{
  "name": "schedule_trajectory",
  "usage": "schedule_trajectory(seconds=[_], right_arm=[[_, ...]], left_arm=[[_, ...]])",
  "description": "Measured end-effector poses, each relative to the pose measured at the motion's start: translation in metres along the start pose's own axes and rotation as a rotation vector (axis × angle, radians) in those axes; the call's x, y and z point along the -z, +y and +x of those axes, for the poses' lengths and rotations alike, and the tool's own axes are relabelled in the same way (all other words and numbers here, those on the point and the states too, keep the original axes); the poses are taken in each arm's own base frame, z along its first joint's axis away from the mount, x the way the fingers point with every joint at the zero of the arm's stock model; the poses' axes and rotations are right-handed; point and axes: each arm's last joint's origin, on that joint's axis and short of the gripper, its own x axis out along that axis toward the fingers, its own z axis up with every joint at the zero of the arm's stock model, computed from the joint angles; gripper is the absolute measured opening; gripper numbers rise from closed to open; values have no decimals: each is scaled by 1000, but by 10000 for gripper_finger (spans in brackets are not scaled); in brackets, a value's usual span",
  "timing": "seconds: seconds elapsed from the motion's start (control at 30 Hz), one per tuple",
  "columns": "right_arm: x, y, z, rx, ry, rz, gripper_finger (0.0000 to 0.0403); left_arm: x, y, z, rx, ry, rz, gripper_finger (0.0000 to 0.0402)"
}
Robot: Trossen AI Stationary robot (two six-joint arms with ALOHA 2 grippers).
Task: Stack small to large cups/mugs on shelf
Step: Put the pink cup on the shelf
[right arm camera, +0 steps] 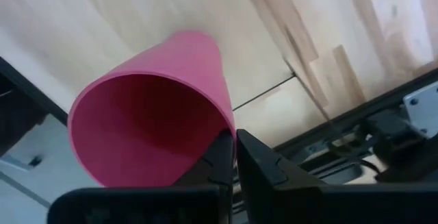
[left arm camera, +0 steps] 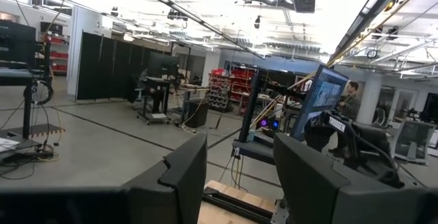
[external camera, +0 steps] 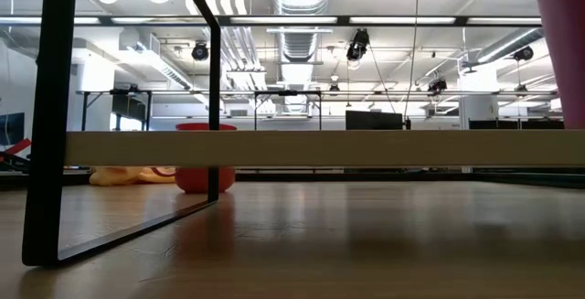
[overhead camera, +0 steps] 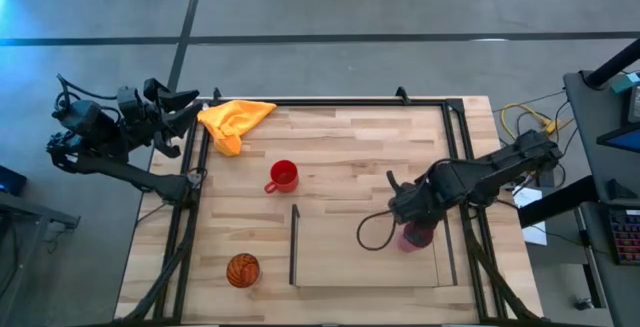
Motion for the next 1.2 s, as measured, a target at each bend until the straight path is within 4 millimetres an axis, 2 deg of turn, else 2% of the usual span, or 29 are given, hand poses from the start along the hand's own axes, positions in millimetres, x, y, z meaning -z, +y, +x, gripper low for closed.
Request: schedule_trajectory(seconds=[0.43, 0.97, 1.2], right_arm=[[11, 14, 6, -21, 11, 62, 9], [4, 24, 19, 30, 38, 85, 9], [4, 24, 19, 31, 38, 98, 37]], left_arm=[[0, 0, 0, 0, 1, 1, 156], [-1, 1, -1, 0, -2, -1, 156], [-2, 3, -4, 0, -9, -6, 156]])
